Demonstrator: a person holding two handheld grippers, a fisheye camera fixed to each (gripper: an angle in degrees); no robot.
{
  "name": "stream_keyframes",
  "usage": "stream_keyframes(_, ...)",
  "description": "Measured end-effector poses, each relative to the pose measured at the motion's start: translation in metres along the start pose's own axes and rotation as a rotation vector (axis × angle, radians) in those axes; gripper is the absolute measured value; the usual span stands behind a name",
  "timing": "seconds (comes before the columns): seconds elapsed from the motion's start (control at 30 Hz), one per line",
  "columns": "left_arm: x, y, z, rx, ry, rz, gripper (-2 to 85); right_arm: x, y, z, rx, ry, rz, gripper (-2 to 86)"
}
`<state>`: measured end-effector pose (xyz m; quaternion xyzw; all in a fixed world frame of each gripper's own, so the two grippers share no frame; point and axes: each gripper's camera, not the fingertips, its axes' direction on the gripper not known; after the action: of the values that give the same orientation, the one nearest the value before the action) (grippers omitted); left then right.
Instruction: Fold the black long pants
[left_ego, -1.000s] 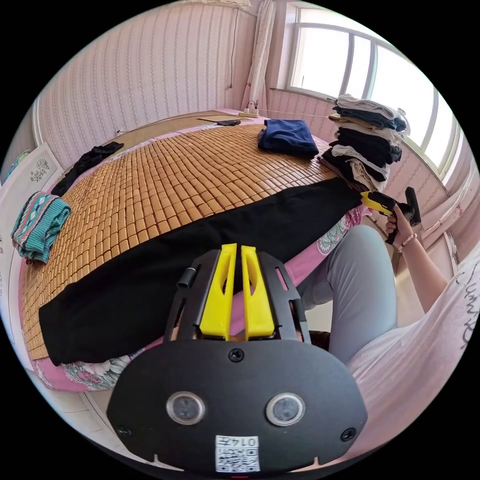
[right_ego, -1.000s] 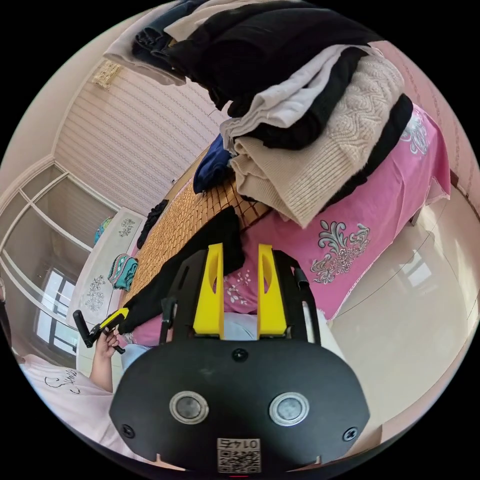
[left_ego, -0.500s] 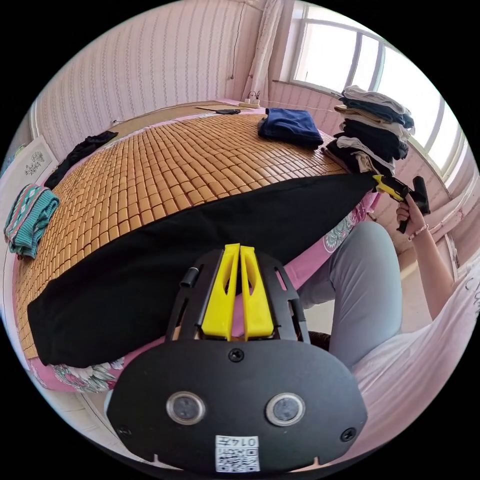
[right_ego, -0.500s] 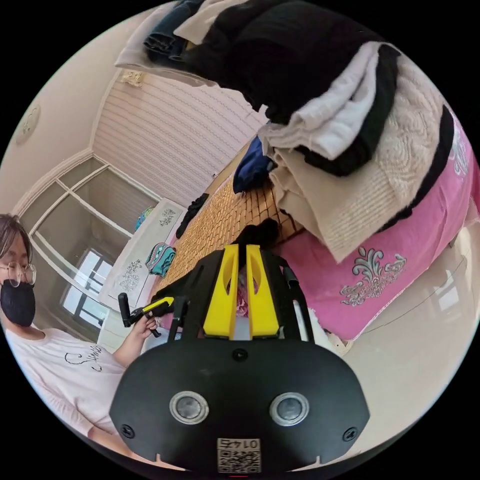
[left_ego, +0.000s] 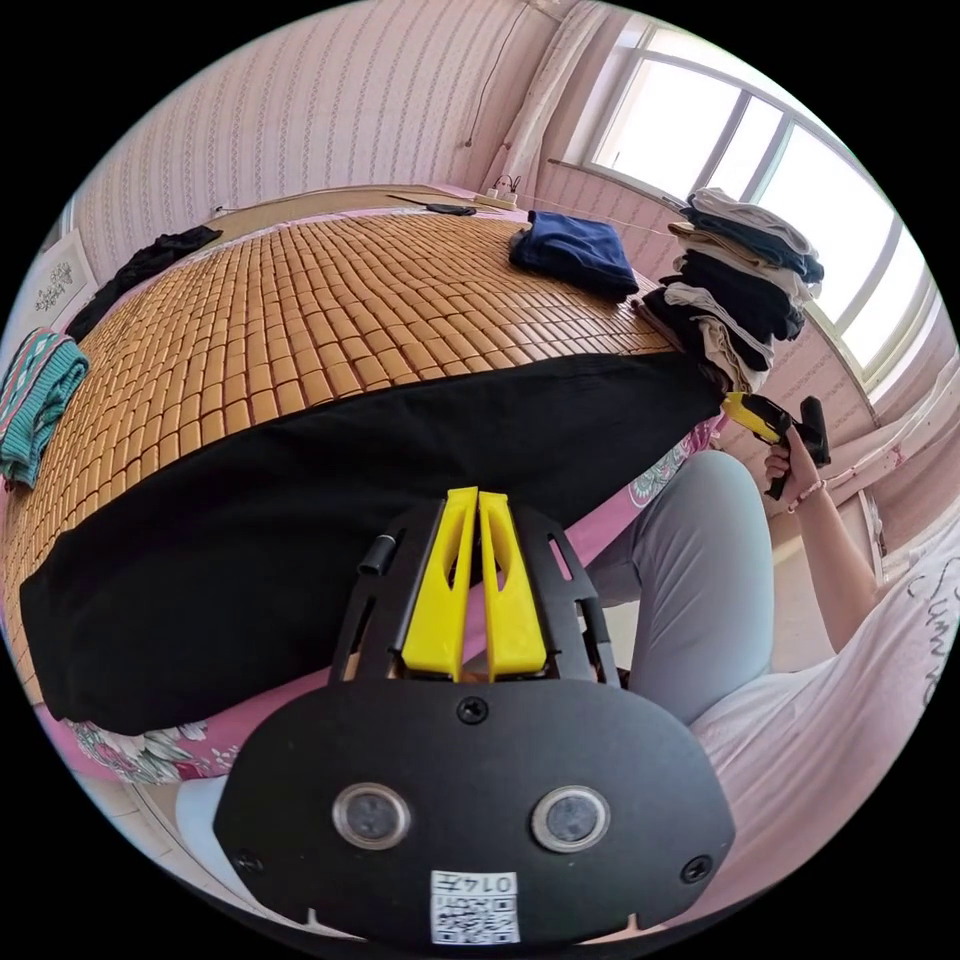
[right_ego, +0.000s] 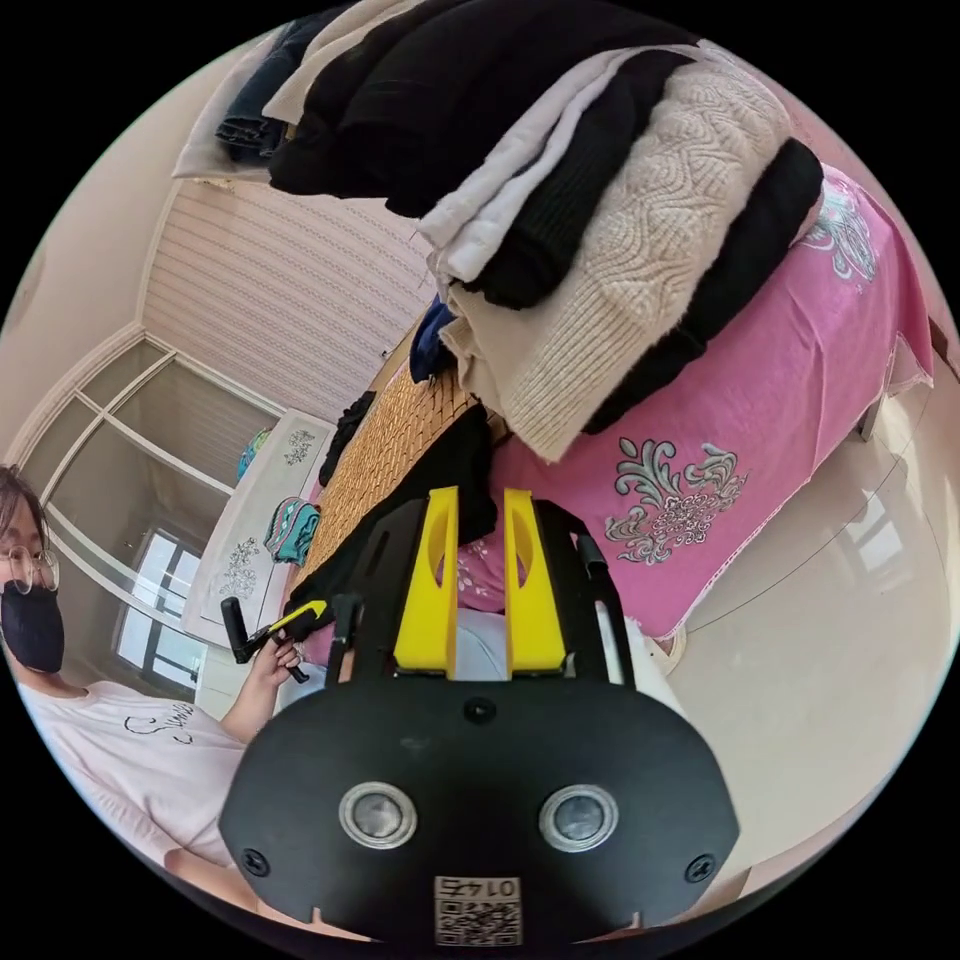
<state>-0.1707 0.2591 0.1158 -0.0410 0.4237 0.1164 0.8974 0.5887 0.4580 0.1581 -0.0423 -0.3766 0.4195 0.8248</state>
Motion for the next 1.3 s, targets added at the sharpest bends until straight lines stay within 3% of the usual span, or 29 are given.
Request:
stream_keyframes(0.1,-0.001,0.0,-0.005,0.004,-0.003,0.001,-1.0,0.011,-0.004,0.015,-0.079,-0.037,0.064,8.6)
stream_keyframes(0.3,-0.005,-0.003,-0.014,0.004,0.008,-0.012,-1.0,0.018,0.009,0.018,-0.031,-0.117,0.099,3.8)
stream_keyframes(0.8,0.008,-0.011,-0.067,0.025,-0.056,0.078,-1.0,-0.03,-0.017,0.038,-0.023,0.095,-0.048,0.1)
stream_keyframes(0.9,0.011,-0.012,-0.056,-0.069,-0.084,0.111,-1.0,-0.032,-0.016,0.051,-0.032,0.112,-0.03,0.1)
stream_keyframes(1.1,0.003,-0.01,-0.074,-0.006,-0.028,0.058,-1.0,-0.042,-0.01,0.066,-0.029,0.078,-0.02,0.0)
stream_keyframes(1.3,-0.007,0.002,-0.127,0.102,-0.034,0.027,-1.0,-0.079,0.001,0.066,0.049,0.19,-0.077,-0.2)
